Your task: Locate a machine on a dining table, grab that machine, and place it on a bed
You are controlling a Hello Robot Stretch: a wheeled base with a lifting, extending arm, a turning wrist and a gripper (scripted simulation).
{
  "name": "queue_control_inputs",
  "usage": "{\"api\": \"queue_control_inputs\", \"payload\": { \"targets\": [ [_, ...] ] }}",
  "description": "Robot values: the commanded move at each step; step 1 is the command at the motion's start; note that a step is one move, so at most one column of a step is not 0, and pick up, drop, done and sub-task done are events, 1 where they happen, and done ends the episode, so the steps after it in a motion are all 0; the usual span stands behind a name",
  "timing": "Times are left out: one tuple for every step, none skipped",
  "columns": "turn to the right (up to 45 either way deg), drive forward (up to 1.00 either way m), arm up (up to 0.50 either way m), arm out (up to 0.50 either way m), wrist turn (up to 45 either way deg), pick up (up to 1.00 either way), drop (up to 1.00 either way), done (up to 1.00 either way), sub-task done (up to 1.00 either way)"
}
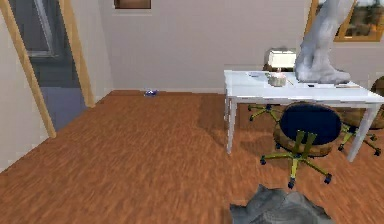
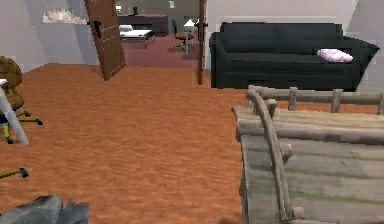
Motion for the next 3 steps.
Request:
{"api": "queue_control_inputs", "payload": {
  "targets": [
    [0.0,0.25,0.00,0.00,0.0,0.00,0.00,0.00,0.00],
    [-45.0,0.00,0.00,0.00,0.0,0.00,0.00,0.00,0.00],
    [-42.0,0.00,0.00,0.00,0.0,0.00,0.00,0.00,0.00]
  ]
}}
